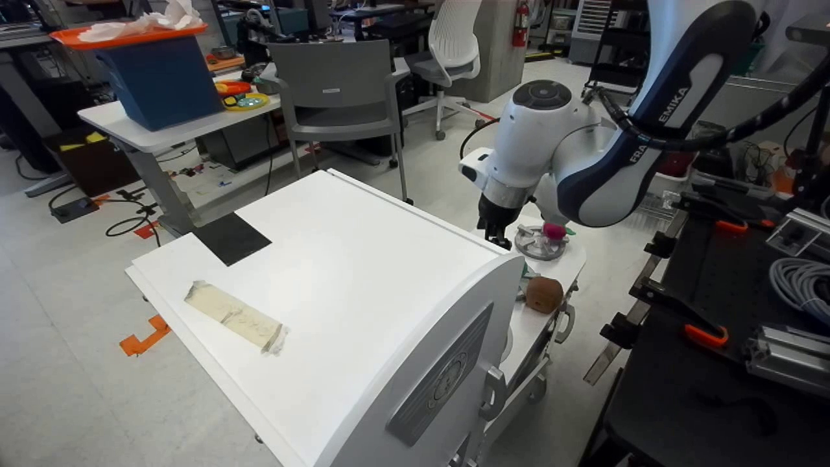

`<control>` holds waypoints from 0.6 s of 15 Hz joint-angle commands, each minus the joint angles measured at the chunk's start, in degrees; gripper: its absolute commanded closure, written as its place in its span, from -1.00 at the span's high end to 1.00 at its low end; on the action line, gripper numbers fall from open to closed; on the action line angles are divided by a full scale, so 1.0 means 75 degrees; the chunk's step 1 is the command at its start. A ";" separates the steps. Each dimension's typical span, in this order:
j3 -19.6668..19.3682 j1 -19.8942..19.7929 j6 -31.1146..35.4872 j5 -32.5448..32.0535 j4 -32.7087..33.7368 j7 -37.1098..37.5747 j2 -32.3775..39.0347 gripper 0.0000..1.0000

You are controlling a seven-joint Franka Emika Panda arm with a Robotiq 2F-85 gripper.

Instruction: Move the tap nozzle to the left.

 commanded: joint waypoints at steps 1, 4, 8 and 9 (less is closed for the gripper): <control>0.0071 0.0013 0.0569 0.0176 0.0667 -0.0751 0.0488 1.00; 0.0567 -0.0377 0.0707 0.0059 0.0609 -0.1542 0.0531 1.00; 0.0998 -0.0671 0.0559 0.0042 0.0819 -0.2271 0.0795 1.00; 0.1044 -0.0708 0.0566 0.0012 0.0872 -0.2434 0.0867 1.00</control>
